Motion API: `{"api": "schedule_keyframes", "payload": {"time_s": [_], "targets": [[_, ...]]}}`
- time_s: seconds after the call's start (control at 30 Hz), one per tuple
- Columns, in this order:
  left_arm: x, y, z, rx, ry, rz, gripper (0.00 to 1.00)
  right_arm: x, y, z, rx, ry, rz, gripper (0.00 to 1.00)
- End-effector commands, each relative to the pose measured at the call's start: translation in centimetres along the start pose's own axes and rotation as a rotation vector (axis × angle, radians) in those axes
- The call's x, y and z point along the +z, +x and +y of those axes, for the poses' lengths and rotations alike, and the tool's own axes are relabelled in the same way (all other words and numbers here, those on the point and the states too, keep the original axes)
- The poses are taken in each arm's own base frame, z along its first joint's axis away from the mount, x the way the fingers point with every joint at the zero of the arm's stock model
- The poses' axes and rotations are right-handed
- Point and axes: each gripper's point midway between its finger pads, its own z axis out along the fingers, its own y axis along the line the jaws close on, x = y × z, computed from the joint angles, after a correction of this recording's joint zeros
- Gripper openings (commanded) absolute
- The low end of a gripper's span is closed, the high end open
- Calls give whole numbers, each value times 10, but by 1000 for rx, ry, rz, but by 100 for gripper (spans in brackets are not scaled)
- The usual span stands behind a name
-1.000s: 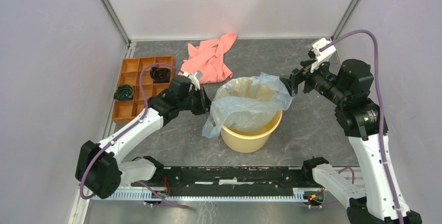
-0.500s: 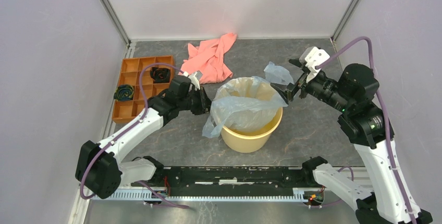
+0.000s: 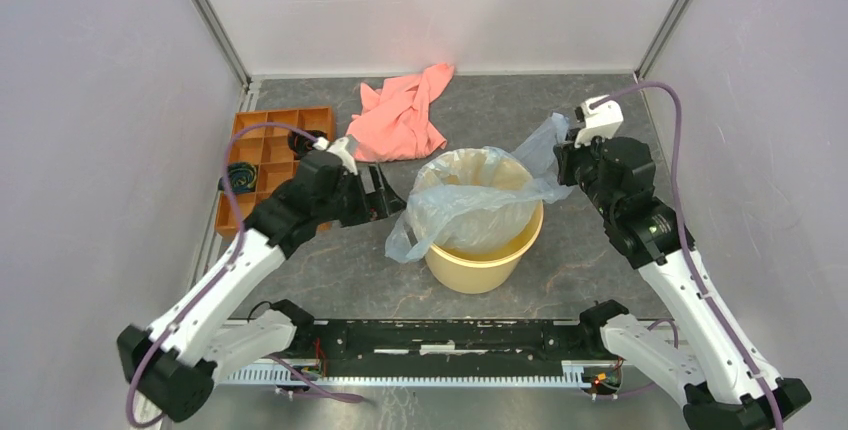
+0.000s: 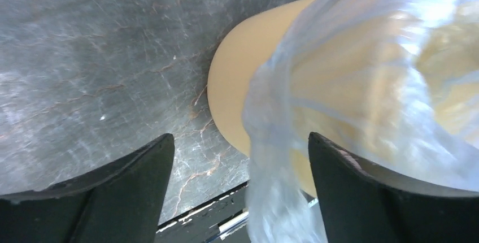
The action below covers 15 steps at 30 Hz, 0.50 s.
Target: Put the trash bags into the trash bin
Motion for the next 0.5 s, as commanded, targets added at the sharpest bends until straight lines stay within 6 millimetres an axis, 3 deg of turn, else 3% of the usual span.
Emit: {"api": "schedule_keyframes", "payload": {"time_s": [0.0, 0.1, 0.23, 0.33, 0.47], "targets": [[-51, -11, 1, -50, -29, -132, 99, -5, -15, -13, 277, 114, -132, 1], [-68, 7, -25, -147, 163, -118, 100, -2, -8, 2, 318, 39, -127, 1], [-76, 29, -60, -292, 450, -36, 100, -9, -15, -1, 310, 43, -154, 1], [-80, 35, -58, -334, 474, -38, 100, -15, -21, -6, 299, 65, -171, 1], [-71, 51, -52, -356, 463, 34, 97, -17, -25, -7, 291, 65, -181, 1]]}}
